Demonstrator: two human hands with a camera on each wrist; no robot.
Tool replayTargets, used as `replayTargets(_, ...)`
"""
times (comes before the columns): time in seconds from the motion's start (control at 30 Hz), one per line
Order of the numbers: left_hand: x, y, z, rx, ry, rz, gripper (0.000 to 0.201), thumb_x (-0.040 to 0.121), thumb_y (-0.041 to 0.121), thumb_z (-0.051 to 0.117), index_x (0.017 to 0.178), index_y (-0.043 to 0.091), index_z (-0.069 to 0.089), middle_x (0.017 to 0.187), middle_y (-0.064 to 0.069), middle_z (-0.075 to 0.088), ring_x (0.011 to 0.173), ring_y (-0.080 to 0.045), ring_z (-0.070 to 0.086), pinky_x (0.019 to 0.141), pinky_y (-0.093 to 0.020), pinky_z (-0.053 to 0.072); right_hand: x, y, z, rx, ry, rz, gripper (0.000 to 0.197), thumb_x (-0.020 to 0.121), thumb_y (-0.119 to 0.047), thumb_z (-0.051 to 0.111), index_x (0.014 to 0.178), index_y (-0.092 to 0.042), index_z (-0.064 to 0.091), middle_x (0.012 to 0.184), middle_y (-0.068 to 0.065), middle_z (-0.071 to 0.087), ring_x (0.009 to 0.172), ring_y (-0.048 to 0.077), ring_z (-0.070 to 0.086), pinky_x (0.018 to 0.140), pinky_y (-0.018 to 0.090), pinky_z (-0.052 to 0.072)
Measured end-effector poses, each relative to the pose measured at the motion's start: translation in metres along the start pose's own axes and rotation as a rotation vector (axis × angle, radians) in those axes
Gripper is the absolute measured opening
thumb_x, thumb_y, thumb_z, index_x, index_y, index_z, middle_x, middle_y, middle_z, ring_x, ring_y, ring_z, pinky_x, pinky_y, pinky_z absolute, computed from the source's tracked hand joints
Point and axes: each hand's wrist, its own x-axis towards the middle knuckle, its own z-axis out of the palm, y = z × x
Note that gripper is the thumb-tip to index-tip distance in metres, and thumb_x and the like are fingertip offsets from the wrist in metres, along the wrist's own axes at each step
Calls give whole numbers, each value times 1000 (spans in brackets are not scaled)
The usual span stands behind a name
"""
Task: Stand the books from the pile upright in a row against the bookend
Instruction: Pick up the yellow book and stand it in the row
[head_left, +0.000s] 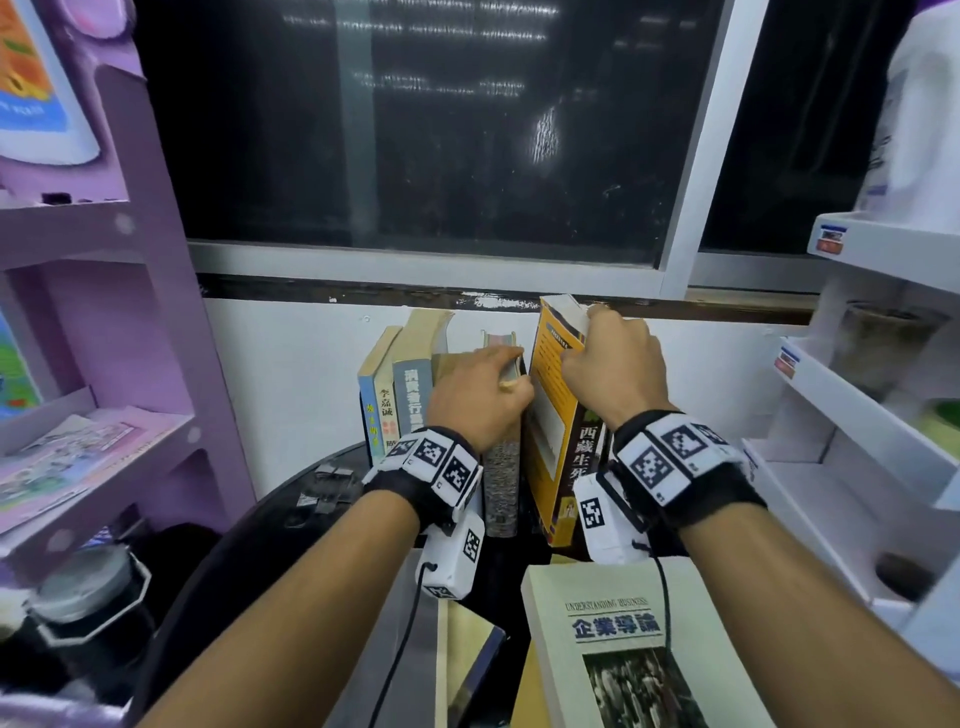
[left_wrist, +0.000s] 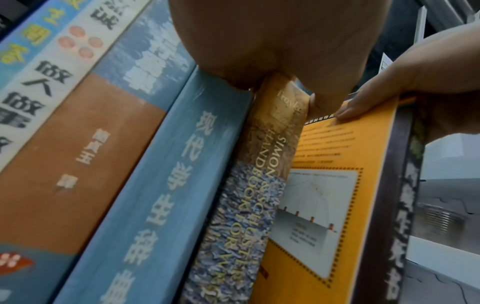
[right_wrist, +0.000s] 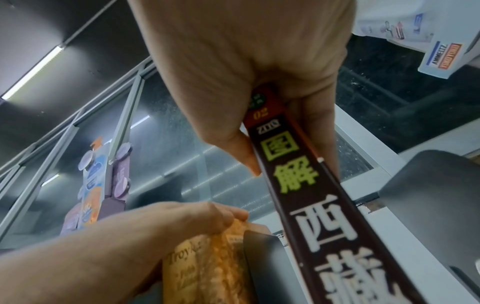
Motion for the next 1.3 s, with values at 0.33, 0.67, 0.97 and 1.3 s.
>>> replayTargets(0.33, -1, -1, -4, 10, -60, 14, 61, 82, 52, 37, 137, 26, 49, 138, 3, 53, 124, -16, 50, 101, -38, 44, 7, -4, 29, 43, -47, 43, 22, 89, -19, 57, 108, -8, 57, 108, 19, 62, 100, 40, 58, 69, 34, 39)
replayTargets(0.67, 0, -2, -13, 74, -222, 31, 80, 80, 47, 68, 148, 26, 30, 153, 5, 32, 138, -16, 32, 114, -40, 29, 8, 2, 25, 96, -146, 33, 39, 95, -35, 52, 129, -16, 52, 117, 18, 61, 105, 37, 58, 78, 36, 46)
replayTargets(0.97, -1, 2, -18, 97, -274, 28, 101, 71, 41, 80, 151, 22, 22, 156, 3, 26, 141, -18, 26, 114, -38, 26, 1, 6, 18, 377, -444, 60, 68, 91, -38, 59, 150, -34, 25, 116, 5, 61, 86, 25, 69, 56, 40, 62)
replayTargets(1.3, 2, -5, -12, 109, -231, 54, 94, 73, 39, 78, 150, 19, 27, 155, 2, 30, 139, -19, 31, 113, -38, 30, 2, 4, 32, 393, -338, -42, 34, 95, -35, 57, 127, -27, 49, 96, 2, 64, 86, 21, 66, 53, 35, 59)
